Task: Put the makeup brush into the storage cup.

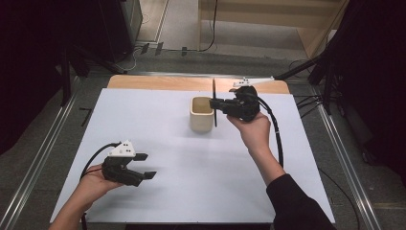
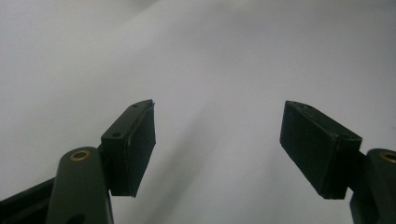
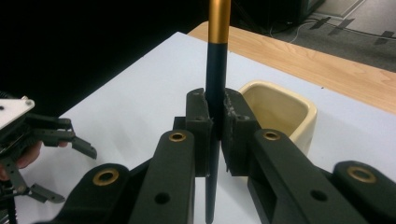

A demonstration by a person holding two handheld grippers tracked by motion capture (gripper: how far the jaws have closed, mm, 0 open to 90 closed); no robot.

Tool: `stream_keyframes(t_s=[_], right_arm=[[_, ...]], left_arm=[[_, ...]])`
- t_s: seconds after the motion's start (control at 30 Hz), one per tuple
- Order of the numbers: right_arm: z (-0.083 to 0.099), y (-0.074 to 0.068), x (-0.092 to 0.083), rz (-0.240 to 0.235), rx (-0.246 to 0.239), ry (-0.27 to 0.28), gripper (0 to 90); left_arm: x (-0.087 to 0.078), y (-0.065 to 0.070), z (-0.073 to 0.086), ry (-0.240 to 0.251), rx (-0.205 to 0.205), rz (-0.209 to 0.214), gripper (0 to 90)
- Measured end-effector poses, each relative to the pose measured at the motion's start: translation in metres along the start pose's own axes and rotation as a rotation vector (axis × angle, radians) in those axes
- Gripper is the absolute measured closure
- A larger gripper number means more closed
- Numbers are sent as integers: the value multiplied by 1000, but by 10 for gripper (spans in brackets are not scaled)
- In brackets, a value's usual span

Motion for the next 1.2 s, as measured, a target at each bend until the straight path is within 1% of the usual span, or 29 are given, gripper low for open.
stream_keyframes(t_s=[0.13,0.37,0.43,0.57,0.7,0.73,0.9,1.2], right_arm=[[-7,3,3,11,-7,5,835],[-20,9,7,33,3,26,834],[-24,9,8,30,9,32,834],[-32,7,12,35,-3,45,834],[-39,9,16,44,2,50,834],[-40,10,17,44,7,49,834],[-45,15,22,69,-4,42,834],[-50,24,32,102,-3,32,834]], left_arm=[[0,0,0,1,1,2,272],[0,0,0,1,-1,3,272],[0,0,0,1,0,5,272],[0,0,0,1,1,3,272],[0,0,0,-2,-1,3,272],[0,-1,0,-3,0,3,272],[-1,-1,0,1,-3,4,273],[-1,-1,0,4,-6,6,273]])
Point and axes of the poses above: each handheld gripper's, and its own axes: x roughly forward along the jaws, z roughly out of its underside, y roughly to its right, the point moved 6 cm from there along x, roughly forward along the jaws, and after that the axes turned 8 degrees about y, right-handed, at the moved point
